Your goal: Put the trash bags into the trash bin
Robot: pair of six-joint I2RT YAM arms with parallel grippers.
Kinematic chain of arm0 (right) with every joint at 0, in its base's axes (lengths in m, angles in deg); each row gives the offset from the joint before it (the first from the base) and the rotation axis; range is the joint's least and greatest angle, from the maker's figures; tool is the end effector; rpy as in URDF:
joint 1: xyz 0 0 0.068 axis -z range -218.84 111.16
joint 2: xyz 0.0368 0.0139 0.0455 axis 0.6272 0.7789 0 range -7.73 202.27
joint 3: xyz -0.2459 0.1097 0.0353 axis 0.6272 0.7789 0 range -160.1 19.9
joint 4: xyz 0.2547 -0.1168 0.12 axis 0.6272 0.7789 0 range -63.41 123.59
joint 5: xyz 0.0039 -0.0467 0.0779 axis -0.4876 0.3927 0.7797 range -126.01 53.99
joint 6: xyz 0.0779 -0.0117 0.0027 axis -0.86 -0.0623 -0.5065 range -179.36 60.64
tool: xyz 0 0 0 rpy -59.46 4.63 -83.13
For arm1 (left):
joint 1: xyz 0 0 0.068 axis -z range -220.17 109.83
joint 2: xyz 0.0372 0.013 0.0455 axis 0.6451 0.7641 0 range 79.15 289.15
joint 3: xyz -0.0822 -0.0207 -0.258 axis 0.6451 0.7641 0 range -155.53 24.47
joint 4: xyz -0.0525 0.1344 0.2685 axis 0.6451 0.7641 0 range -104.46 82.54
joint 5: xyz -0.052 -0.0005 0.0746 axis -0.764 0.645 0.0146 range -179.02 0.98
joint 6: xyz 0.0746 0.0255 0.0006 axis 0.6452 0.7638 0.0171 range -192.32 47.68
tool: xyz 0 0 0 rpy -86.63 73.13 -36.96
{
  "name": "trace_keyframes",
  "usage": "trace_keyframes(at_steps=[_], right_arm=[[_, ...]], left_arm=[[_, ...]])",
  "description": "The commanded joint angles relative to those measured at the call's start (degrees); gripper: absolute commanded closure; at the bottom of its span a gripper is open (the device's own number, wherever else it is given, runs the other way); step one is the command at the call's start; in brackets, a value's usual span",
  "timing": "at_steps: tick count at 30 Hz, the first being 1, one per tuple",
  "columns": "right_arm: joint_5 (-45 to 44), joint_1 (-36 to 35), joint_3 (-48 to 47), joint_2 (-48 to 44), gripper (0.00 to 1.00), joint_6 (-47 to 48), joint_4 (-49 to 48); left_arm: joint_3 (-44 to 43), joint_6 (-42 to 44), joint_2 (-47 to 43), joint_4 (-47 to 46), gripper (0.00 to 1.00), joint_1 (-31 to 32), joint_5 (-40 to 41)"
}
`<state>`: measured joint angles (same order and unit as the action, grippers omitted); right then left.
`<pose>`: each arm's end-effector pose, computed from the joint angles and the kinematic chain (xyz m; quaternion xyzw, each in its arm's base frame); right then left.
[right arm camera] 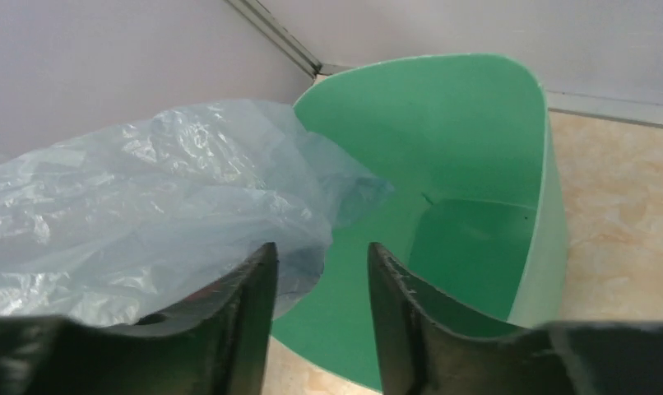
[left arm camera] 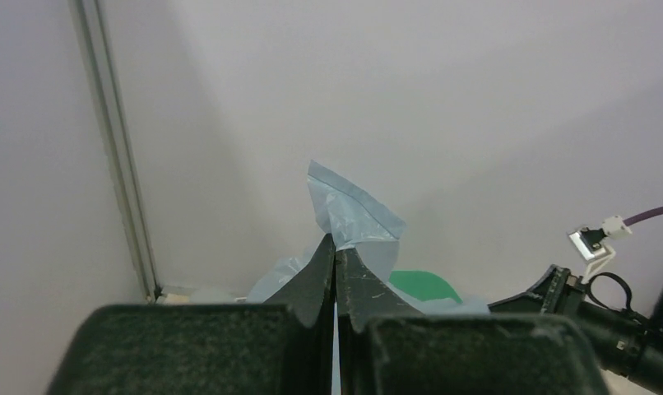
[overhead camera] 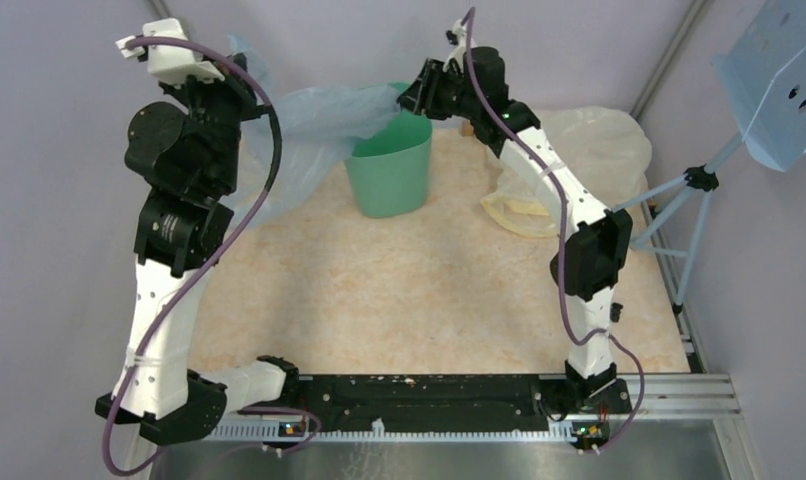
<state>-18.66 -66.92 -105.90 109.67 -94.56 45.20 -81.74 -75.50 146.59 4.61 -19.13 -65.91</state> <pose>0.4812 0.2795 0.4241 -0.0494 0.7630 0.4311 0.4791 0.2304 -0.0603 0.6309 -0.0743 0.5826 -0.0553 0.8074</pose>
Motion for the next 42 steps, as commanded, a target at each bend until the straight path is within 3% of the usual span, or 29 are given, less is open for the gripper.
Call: trace_keyframes(at_steps=[1, 7, 14, 16, 19, 26, 31, 36, 42], right_arm=[[-5.6, -1.0, 2.6, -4.2, 0.48, 9.9, 0.3], [-13.2, -1.0, 8.7, -13.0, 0.35, 14.2, -2.6], [-7.6, -1.6, 11.1, -15.9, 0.28, 15.3, -7.1], [-4.5, -1.9, 10.9, -14.1, 0.31, 14.0, -8.6], [1.3, -2.9, 9.6, -10.2, 0.44, 12.9, -9.8], [4.7, -5.4, 8.1, -3.2, 0.44, 13.6, -10.8], [-4.6, -4.9, 5.3, -0.3, 0.62, 15.7, -6.0], [-11.5, -4.1, 4.7, -3.5, 0.44, 19.3, -2.3], [-23.2, -4.0, 3.8, -7.4, 0.38, 24.6, 5.0]], left_arm=[[0.4, -1.7, 3.6, -2.8, 1.00, -0.3, -5.3], [-2.2, -2.0, 8.2, -2.9, 1.00, -0.2, -7.5], [-6.5, -2.9, 14.2, -3.0, 1.00, -0.3, -11.2], [-6.6, -3.1, 15.3, -3.4, 1.00, -0.2, -11.1], [-7.0, -3.3, 16.6, -4.0, 1.00, -0.3, -10.9], [-12.1, -3.3, 24.1, -5.6, 1.00, -0.3, -14.9], [-18.0, -3.2, 31.3, -5.2, 1.00, -0.3, -16.4], [-17.0, -3.5, 34.9, -7.9, 1.00, -0.3, -17.9], [-15.3, -5.2, 37.3, -10.1, 1.00, -0.3, -19.5]])
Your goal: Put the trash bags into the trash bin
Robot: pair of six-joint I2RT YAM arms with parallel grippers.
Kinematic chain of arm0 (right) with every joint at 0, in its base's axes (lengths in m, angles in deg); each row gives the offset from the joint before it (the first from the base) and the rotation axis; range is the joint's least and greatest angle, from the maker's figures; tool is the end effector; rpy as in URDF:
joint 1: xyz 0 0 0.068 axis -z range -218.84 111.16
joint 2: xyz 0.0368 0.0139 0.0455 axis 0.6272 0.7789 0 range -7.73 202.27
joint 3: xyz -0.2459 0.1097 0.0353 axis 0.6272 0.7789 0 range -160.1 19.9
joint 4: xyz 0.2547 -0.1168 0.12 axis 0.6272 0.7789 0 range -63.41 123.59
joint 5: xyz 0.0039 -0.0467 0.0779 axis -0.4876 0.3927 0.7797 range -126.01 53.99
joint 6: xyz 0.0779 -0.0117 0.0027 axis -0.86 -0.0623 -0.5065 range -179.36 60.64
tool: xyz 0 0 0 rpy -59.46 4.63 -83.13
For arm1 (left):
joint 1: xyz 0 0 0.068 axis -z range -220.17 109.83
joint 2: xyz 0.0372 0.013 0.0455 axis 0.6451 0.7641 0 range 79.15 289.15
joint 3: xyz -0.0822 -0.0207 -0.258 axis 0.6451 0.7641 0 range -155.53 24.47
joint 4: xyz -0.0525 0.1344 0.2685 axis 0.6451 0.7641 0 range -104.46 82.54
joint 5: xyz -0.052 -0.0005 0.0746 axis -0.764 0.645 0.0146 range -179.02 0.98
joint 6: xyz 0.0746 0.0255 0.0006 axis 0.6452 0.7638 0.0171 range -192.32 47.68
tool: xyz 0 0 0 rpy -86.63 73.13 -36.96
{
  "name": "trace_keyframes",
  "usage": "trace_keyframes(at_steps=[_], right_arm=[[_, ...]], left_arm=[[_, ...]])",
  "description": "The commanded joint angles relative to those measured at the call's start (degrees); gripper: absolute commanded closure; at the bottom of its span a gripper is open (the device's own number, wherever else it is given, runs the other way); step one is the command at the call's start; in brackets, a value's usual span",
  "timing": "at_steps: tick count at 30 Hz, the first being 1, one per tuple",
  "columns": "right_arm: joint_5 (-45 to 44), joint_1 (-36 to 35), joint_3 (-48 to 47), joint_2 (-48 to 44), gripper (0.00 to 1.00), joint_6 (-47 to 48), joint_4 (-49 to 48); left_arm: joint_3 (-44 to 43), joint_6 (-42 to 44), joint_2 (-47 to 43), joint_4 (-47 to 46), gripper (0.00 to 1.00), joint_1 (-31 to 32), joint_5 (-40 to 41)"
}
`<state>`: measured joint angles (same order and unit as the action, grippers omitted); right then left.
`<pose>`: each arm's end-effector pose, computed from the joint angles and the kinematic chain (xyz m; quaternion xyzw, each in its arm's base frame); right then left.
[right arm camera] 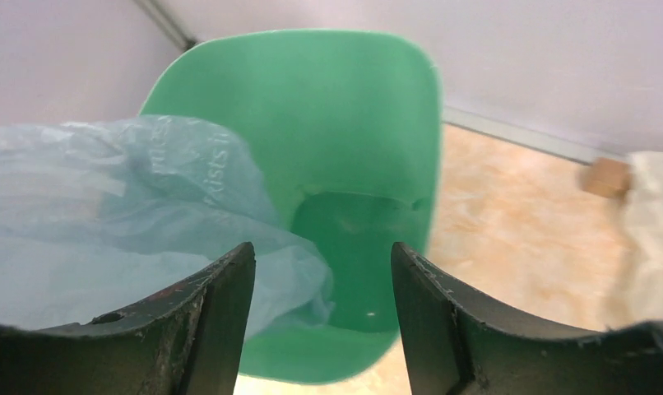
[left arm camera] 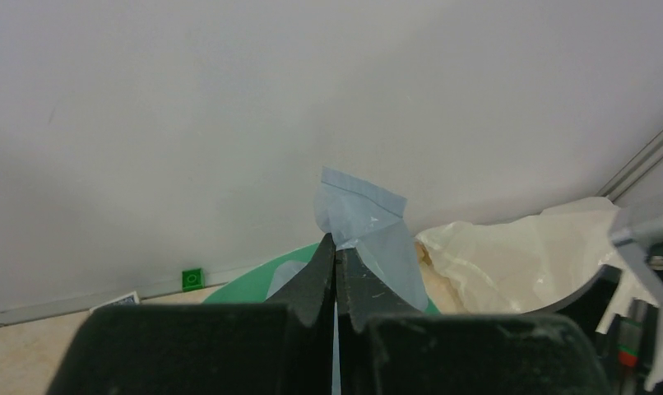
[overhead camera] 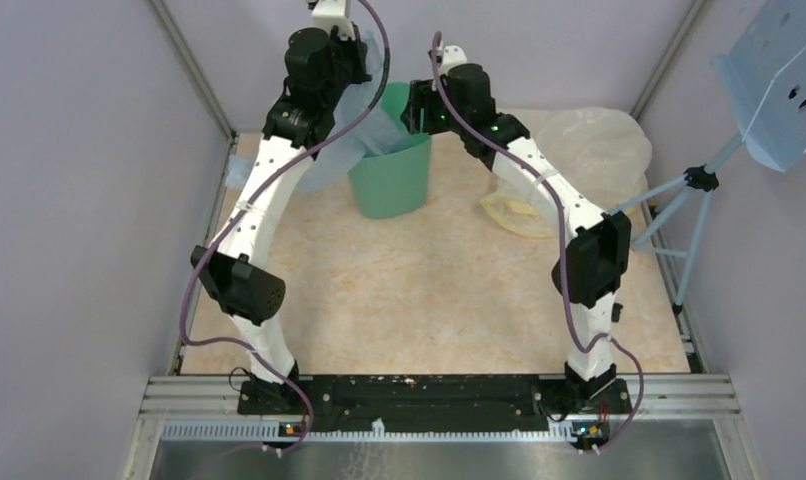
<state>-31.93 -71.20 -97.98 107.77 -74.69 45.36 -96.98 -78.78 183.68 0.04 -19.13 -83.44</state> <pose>0.4678 0.3020 0.3828 -0.1395 0.7882 0.2681 0.5361 0.4577 -0.1691 0.5158 0.0529 0.6901 -0.1386 0.7084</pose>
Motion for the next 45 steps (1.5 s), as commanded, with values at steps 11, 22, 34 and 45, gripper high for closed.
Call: trace_keyframes(at_steps=[11, 22, 34, 45], right_arm=[[-14.3, 0.3, -13.3, 4.2, 0.50, 1.4, 16.4], [-13.1, 0.2, -14.2, 5.2, 0.78, -0.4, 22.0], [-17.5, -1.3, -8.4, -7.7, 1.00, -4.4, 37.0], [-16.1, -3.3, 27.6, -34.7, 0.91, -9.5, 28.9]], left_arm=[[-4.5, -4.2, 7.2, -5.4, 1.00, -0.2, -7.0], [-0.8, -8.2, 3.2, -6.7, 1.00, -0.1, -12.2], [5.6, -14.7, -4.6, -7.2, 1.00, 3.6, -21.4], [17.1, -17.5, -10.7, -10.2, 1.00, 11.5, -22.9]])
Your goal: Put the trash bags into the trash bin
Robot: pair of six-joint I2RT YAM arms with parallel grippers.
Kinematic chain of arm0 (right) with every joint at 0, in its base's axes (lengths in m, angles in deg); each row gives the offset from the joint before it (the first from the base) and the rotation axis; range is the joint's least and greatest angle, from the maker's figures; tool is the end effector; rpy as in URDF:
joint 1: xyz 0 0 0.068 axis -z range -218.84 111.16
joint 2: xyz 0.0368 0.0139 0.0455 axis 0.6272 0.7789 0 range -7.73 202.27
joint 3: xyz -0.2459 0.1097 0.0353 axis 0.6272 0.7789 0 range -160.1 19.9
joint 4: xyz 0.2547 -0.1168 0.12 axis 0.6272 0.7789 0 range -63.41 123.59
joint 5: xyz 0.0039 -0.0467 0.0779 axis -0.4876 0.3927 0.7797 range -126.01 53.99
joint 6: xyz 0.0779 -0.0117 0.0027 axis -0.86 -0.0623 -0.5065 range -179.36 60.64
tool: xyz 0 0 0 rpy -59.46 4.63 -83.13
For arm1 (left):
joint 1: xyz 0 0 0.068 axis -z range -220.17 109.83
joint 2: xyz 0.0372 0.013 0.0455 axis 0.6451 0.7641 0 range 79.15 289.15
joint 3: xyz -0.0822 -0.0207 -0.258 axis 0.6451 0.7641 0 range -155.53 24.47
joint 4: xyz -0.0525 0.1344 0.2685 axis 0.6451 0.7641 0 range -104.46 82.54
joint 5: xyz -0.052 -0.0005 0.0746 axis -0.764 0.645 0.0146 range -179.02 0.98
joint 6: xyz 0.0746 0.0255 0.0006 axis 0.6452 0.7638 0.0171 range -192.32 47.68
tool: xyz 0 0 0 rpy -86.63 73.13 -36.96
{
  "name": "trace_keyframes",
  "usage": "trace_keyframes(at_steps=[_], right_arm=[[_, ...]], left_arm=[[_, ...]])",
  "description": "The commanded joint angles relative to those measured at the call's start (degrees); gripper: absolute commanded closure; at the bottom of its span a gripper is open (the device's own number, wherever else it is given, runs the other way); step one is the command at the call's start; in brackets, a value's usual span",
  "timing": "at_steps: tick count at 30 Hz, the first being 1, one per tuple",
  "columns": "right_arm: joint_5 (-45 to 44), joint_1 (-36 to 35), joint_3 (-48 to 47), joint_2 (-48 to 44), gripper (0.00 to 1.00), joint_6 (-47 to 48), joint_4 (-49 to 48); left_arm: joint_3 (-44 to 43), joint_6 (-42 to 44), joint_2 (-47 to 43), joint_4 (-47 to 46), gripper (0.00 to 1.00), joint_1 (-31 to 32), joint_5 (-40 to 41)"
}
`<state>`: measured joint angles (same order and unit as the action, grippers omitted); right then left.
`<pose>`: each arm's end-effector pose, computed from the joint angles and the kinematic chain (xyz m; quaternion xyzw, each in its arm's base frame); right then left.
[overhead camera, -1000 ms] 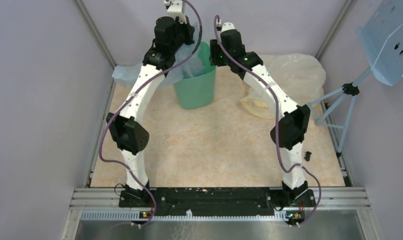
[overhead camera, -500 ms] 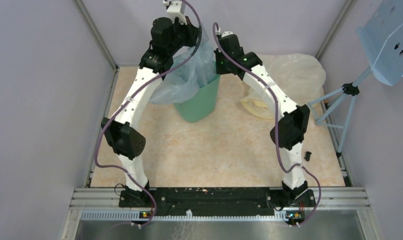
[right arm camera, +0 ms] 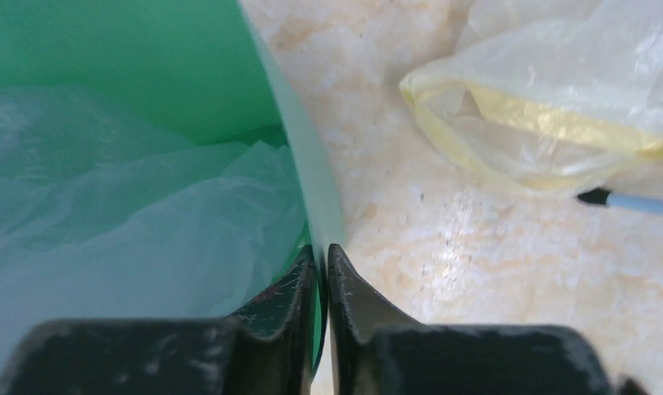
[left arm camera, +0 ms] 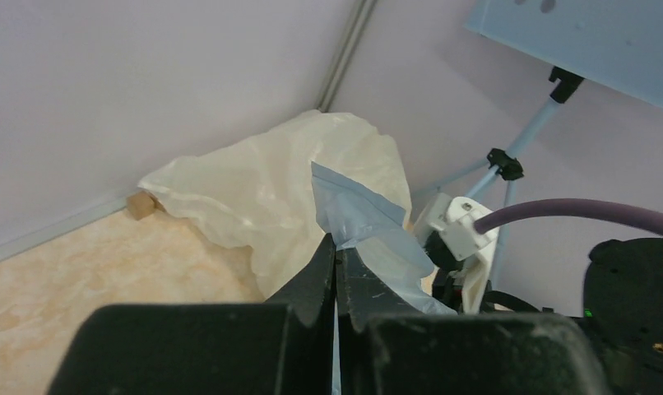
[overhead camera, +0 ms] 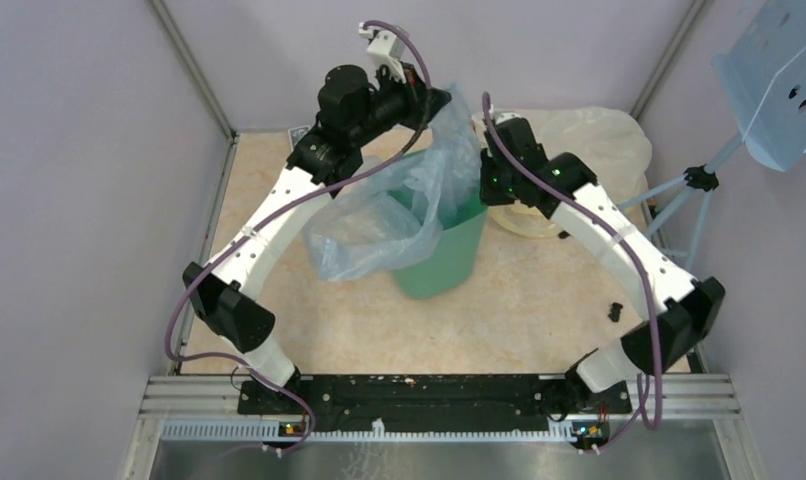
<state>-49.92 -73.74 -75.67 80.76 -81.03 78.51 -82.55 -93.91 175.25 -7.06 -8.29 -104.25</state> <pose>0.3318 0.2116 0.3731 -0.0594 0.9158 0.0822 0.3887 0.3821 -0.2587 0.4973 0.1571 0.6676 -0.4059 0.6040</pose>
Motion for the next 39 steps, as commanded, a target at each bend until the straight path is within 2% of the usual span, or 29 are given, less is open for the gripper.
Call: trace_keyframes(at_steps=[1, 3, 8, 15, 18, 22, 27, 31, 36, 39], right_arm=[[2.4, -0.9, 6.8, -9.1, 0.82, -3.0, -4.7], [2.4, -0.8, 8.8, -12.2, 0.66, -1.9, -5.3], [-0.4, -0.7, 9.0, -16.9, 0.50, 2.7, -5.5], [0.7, -0.8, 5.0, -23.5, 0.47, 9.1, -8.5], [9.6, -0.8, 1.9, -23.9, 0.47, 9.8, -10.1], [20.2, -0.8, -2.1, -21.9, 0.45, 6.2, -12.2], [26.9, -0.8, -2.7, -20.2, 0.44, 2.2, -18.5], [27.7, -1.1, -4.5, -18.7, 0.44, 1.2, -20.5], [31.5, -1.1, -4.4, -17.6, 0.54, 0.2, -24.3], [30.0, -1.1, -4.9, -17.0, 0.49, 0.7, -23.3]], left_arm=[[3.4, -2.8, -2.4, -3.5, 1.00, 1.2, -2.8], [5.2, -3.0, -2.9, -4.5, 1.00, 2.0, -3.4], [7.3, -2.5, -4.5, -4.9, 1.00, 2.7, -2.0], [7.5, -3.5, -7.4, -3.6, 1.00, 3.0, 1.8], [7.6, -4.6, -9.2, -2.5, 1.00, 3.1, 4.5], [7.8, -7.8, -11.1, -2.0, 1.00, 3.7, 5.4], [9.6, -13.1, -13.9, -0.9, 1.00, 4.6, 6.9], [9.8, -15.5, -15.0, 0.7, 1.00, 5.4, 7.0], [10.4, -18.1, -15.6, 1.9, 1.00, 6.2, 5.4], [11.0, -19.0, -16.1, 2.2, 1.00, 6.6, 5.1]])
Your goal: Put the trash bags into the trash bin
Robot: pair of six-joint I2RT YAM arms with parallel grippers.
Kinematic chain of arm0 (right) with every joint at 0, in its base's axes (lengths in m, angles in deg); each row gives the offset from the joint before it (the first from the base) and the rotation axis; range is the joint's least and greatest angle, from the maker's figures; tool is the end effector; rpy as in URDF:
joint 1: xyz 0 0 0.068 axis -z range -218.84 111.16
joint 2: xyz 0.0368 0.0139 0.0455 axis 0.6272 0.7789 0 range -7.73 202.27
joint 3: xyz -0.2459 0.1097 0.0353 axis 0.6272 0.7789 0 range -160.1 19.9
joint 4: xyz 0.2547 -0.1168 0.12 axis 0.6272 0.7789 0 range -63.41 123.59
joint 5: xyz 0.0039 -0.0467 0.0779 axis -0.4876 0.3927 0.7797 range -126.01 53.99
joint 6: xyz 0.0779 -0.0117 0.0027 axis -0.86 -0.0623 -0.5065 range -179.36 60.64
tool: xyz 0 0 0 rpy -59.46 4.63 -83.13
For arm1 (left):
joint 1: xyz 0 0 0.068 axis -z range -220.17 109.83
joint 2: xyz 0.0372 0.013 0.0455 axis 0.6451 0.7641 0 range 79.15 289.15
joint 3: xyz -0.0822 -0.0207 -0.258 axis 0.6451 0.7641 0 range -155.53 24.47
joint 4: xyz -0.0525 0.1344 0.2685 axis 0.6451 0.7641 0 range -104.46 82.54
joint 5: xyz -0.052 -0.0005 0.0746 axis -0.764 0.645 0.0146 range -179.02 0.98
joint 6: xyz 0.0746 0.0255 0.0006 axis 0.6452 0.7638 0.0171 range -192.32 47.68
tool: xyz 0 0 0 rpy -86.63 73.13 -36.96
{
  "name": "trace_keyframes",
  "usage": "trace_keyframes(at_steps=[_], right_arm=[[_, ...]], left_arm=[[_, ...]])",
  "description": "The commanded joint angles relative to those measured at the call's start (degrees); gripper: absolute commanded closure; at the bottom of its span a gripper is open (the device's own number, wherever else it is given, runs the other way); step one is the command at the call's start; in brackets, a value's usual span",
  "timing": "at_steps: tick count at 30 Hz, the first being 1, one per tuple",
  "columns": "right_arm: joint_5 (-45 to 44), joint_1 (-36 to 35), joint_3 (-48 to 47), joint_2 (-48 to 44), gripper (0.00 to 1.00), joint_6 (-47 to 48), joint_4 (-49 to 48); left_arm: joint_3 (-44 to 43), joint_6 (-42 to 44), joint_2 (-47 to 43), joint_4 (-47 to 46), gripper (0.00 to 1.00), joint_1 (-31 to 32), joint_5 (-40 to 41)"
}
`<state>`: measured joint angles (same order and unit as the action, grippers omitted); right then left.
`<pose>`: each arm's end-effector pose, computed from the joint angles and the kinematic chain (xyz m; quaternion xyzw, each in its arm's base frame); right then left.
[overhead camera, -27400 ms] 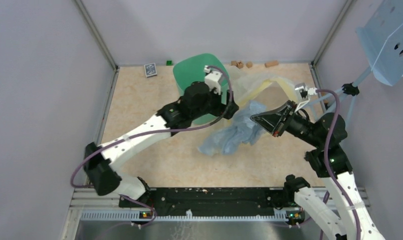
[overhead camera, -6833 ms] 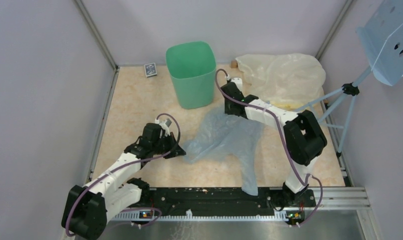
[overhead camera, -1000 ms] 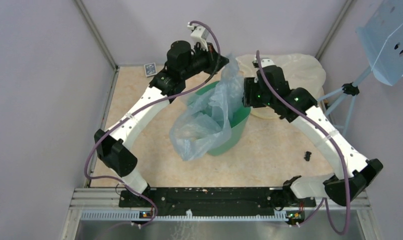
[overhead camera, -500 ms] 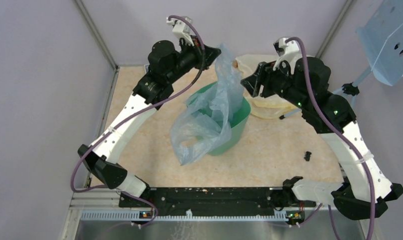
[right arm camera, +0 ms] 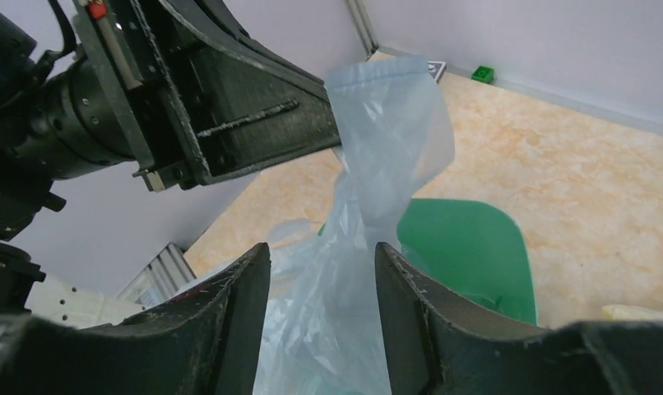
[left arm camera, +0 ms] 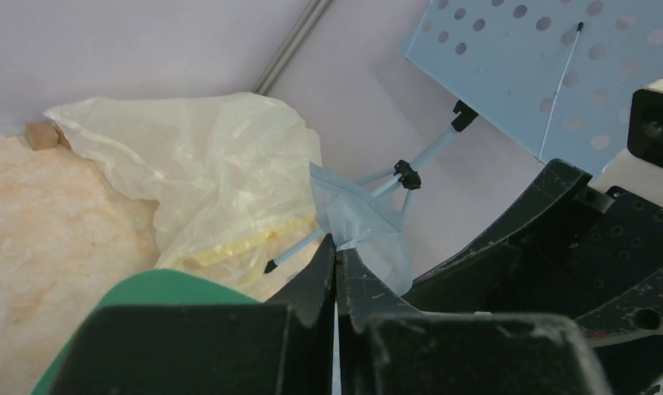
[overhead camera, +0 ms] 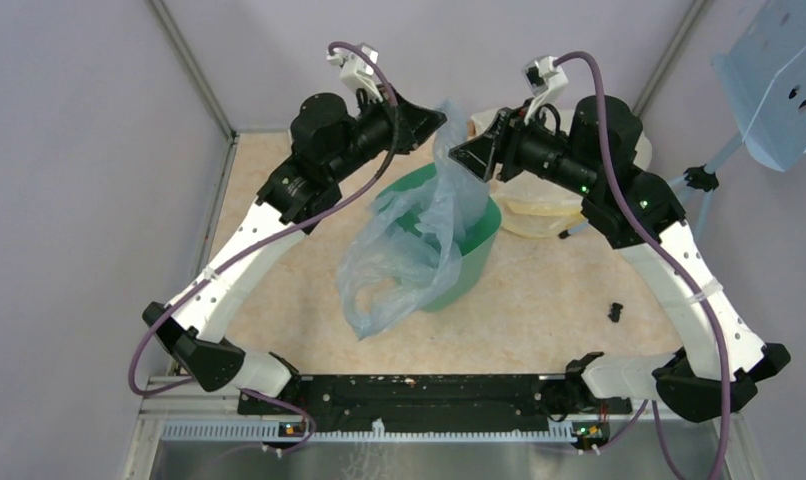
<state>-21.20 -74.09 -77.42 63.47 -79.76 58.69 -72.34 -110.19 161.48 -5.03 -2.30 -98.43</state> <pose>0.2420 0.1921 0.5296 -0.1807 0.7195 0.3945 0.5423 0.3024 -0.2493 0.5170 0.0605 0.6730 -0.4950 0.5463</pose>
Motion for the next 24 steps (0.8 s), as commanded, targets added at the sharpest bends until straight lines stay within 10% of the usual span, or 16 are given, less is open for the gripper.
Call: trace_keyframes(at_steps=[1, 5, 13, 14, 18, 24], right_arm=[[0.1, -0.8, -3.4, 0.4, 0.47, 0.0, -2.9], [-5.0, -0.8, -3.3, 1.1, 0.51, 2.5, -1.4], [-7.6, -0.7, 2.4, -0.4, 1.00, 4.0, -5.8], [-7.4, -0.8, 3.0, -0.6, 1.00, 3.8, -6.5], [-10.6, -0.8, 4.8, -1.3, 1.00, 4.0, -7.7], [-12.5, -0.7, 6.4, -1.7, 1.00, 5.0, -9.2]], left_arm=[[1.4, -3.1, -2.7, 0.0, 1.00, 0.8, -1.0], [3.2, -5.4, -4.5, -1.1, 1.00, 1.3, -3.8], [4.7, -4.1, -7.7, 1.5, 0.96, 1.4, -7.6], [4.5, -3.1, -8.0, 2.3, 0.88, 1.4, -7.6], [2.5, 3.4, -9.8, 10.4, 0.06, 1.4, -6.0], [5.5, 10.5, -17.7, 29.3, 0.01, 1.4, 6.4]])
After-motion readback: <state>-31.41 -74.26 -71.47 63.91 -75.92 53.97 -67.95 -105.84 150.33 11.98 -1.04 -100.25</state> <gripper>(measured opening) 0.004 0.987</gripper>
